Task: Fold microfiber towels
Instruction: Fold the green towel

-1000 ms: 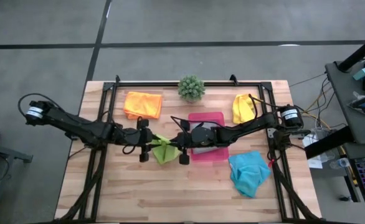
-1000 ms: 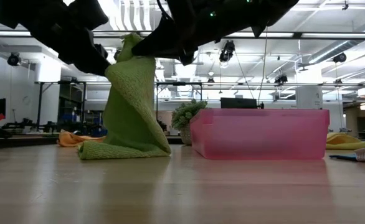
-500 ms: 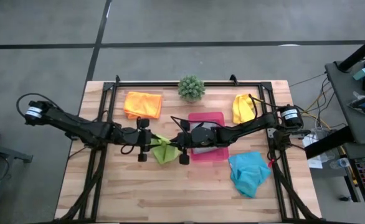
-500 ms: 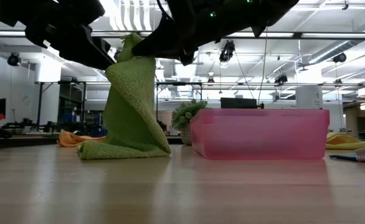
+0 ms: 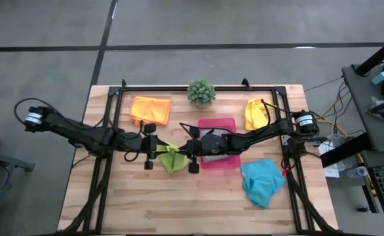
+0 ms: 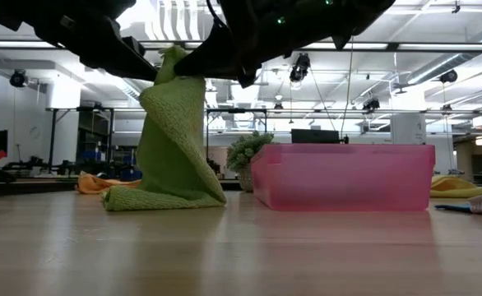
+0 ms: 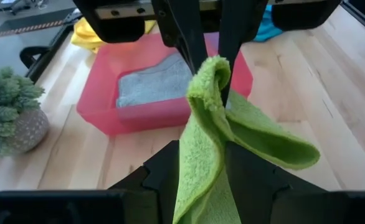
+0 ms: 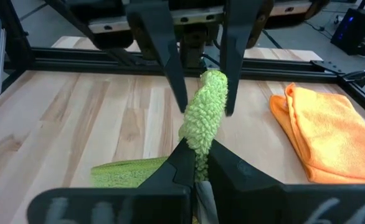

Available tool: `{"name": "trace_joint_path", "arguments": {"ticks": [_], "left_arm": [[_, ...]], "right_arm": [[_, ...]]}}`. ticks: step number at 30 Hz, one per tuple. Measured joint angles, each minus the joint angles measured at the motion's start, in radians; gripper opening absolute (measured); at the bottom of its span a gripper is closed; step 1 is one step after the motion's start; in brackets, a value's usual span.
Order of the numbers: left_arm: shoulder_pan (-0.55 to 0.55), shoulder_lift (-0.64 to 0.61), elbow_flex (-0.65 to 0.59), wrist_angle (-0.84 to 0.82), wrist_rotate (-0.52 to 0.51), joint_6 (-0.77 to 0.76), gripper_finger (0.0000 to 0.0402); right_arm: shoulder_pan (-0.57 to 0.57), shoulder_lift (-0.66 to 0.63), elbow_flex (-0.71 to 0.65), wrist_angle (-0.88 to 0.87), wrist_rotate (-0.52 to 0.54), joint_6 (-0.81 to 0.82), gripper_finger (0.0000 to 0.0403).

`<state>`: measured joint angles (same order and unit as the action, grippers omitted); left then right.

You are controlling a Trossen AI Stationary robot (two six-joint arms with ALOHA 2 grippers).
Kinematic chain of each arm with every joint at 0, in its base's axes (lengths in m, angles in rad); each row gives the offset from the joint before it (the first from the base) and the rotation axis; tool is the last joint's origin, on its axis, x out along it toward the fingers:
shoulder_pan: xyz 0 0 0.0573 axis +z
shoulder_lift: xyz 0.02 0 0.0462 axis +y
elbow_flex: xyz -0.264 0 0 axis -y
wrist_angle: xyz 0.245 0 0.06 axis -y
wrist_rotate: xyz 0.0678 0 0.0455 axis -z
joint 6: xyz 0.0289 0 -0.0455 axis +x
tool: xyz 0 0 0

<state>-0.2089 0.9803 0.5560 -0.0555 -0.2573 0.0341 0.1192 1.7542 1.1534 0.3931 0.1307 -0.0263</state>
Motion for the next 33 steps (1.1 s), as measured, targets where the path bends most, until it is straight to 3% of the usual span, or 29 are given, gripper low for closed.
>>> {"name": "trace_joint_path", "arguments": {"ticks": [11, 26, 33], "left_arm": [[0.008, 0.047, 0.0, 0.036, -0.008, -0.001, 0.0109], [0.013, 0.145, 0.005, 0.1, 0.024, -0.001, 0.0004], [0.011, 0.1, 0.02, 0.1, 0.022, -0.001, 0.0]], "right_arm": [[0.0, 0.001, 0.0, 0.0, 0.0, 0.0, 0.0013], [0.0, 0.001, 0.0, -0.001, -0.009, -0.001, 0.0015], [0.0, -0.015, 0.001, -0.011, -0.053, 0.03, 0.0085]]}}
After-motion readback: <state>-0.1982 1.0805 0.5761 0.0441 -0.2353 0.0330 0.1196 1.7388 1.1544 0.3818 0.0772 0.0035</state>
